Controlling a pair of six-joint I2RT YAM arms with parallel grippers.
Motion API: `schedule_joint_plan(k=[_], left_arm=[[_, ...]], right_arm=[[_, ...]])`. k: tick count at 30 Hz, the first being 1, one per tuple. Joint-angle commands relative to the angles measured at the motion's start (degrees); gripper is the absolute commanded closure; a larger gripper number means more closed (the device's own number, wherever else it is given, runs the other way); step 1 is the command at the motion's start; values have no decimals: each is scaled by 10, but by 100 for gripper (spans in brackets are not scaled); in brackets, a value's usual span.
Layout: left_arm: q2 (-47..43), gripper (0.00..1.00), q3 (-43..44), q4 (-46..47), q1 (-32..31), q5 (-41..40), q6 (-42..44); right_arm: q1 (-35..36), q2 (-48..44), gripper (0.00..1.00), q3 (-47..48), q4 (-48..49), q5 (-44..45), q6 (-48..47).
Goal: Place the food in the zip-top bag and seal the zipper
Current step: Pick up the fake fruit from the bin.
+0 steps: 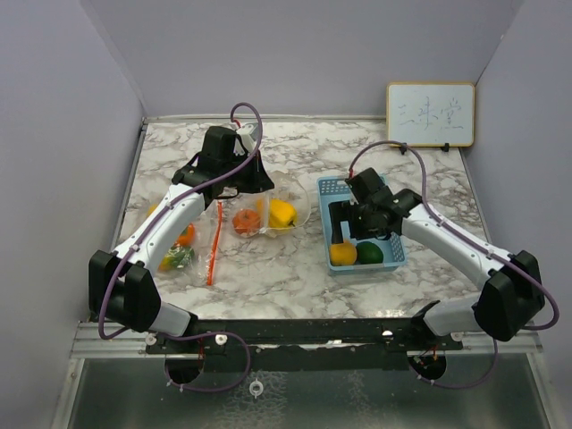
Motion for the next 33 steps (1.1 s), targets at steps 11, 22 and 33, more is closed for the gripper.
schedule_joint_plan(k=[11,22,33], left_arm=[[-20,100,2,7,-4,6,0],[-27,100,-4,5,-4,1,-2],[-20,100,1,20,-4,13,-12]], right_arm=[[1,43,1,-80,100,-50,-27],[0,38,39,-60,76,-17,-41],[0,13,43,133,138,-149,-73]])
